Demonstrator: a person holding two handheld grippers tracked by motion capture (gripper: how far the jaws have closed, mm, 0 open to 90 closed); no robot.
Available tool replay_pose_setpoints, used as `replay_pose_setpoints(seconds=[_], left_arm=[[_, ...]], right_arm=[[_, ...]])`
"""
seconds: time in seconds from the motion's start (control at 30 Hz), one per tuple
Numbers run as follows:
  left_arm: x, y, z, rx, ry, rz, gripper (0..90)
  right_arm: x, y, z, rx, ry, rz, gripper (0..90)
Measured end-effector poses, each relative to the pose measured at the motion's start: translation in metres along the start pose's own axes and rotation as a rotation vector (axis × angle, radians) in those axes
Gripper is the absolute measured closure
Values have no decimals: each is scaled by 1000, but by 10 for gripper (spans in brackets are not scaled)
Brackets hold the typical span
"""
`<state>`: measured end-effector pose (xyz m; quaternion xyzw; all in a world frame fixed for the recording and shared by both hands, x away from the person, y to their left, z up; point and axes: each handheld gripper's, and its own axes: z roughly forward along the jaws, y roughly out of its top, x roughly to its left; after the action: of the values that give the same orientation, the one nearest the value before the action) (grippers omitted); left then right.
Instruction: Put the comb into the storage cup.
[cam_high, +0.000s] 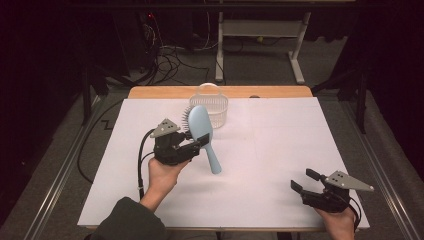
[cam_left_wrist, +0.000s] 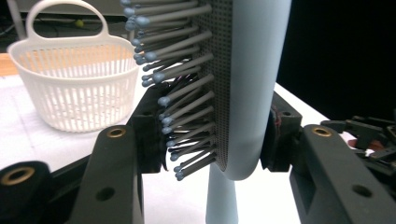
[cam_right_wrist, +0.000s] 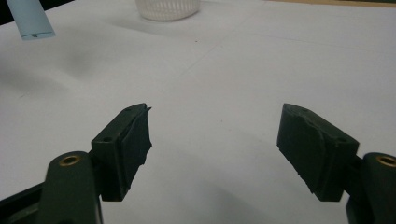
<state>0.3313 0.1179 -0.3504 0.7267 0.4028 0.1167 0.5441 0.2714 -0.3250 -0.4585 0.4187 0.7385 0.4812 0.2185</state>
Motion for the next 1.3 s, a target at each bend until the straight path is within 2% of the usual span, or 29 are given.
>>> replay_pose_setpoints(seconds=[0.73,0.87,0.97,1.1,1.3], left_arm=[[14,22,-4,-10,58,6,521],[20,25,-3,-10,70,-7,521],[23,29,-2,-1,90,0,522],[26,35,-1,-16,95,-1,521],[29,42,2,-13,117,0,522]], right_arm=[[1,0,1,-8,10,-6,269],[2,0,1,-9,9,-6,270],[1,0,1,-10,10,-3,270],[1,0,0,-13,9,-1,269],[1,0,0,-14,9,0,269]])
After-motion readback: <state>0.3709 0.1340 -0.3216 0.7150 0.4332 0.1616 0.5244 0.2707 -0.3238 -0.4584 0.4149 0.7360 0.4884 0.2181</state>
